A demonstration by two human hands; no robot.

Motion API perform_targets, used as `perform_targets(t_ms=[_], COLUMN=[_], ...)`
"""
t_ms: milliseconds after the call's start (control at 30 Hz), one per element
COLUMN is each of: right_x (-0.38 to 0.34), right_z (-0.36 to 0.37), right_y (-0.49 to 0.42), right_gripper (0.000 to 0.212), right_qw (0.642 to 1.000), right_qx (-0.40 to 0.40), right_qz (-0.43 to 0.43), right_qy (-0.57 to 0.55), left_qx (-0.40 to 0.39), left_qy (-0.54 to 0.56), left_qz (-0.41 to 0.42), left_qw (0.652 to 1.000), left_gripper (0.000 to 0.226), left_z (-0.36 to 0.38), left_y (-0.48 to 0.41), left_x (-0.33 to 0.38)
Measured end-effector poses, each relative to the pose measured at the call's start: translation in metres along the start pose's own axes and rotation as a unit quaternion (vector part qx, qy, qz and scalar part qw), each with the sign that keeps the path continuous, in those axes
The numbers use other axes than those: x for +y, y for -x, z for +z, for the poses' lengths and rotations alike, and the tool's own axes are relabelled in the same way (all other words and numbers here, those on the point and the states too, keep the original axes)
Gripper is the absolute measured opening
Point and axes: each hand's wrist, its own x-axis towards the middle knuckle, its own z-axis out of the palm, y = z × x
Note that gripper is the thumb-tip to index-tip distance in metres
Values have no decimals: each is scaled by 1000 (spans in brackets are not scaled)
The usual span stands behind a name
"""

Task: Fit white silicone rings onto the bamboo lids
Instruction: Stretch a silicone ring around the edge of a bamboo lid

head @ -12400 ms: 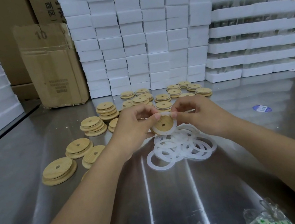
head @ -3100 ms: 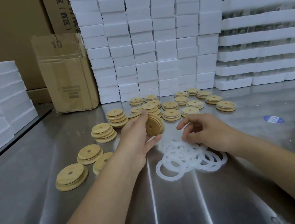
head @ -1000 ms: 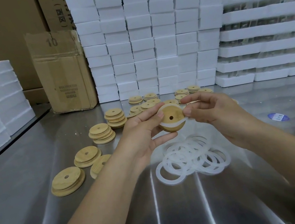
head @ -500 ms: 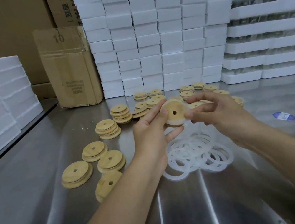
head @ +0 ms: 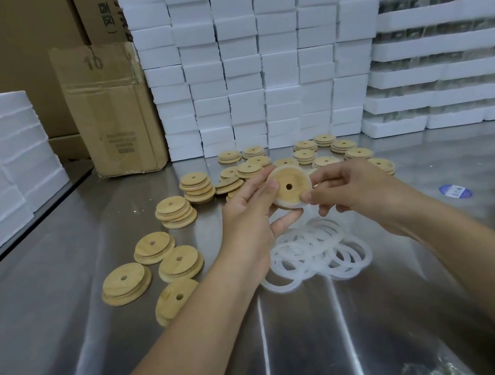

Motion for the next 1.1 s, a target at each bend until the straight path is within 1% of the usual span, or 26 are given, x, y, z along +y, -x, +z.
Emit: perform_targets(t_ms=[33, 200, 300, 400, 467, 567, 700, 800, 900, 1033, 1100], right_x=[-1, -6, -7, -6, -6, -8, -10, -11, -16, -21, -24], right_z=[1, 9, 9, 11, 11, 7, 2, 4, 7, 18, 24], right_y=[0, 5, 5, 4, 4, 4, 4, 5, 7, 10, 12], right_gripper=[5, 19, 23, 22, 23, 25, 16, 16, 17, 22, 21], right_qw=[1000, 1000, 999, 998, 998, 995, 990, 987, 980, 987, 987], right_qx=[-5, 15, 40, 55, 54, 56, 40, 18, 26, 68, 86], right_qz=[5, -10, -16, -5, 2, 7, -12, -18, -18, -32, -48], right_qy=[8, -9, -19, -24, -36, -88, -137, -157, -197, -144, -128], left_qx=[-2, 36, 44, 30, 14, -30, -79, -95, -104, -76, -78], left_qy=[-3, -14, -57, -76, -73, -65, -61, -31, -7, -15, -36], left_qz=[1, 0, 5, 16, 16, 7, 3, -1, -5, 18, 32], left_qw=[1000, 999, 997, 997, 997, 997, 995, 995, 995, 997, 996], left_gripper=[27, 27, 29, 22, 21, 23, 23, 28, 33, 32, 27], left_z=[0, 5, 6, 6, 5, 3, -2, -5, -4, -5, -6], left_y=[0, -1, 0, 3, 3, 3, 2, 0, 1, 1, 2], left_x=[1, 0, -7, -10, -7, 1, 14, 23, 24, 27, 29])
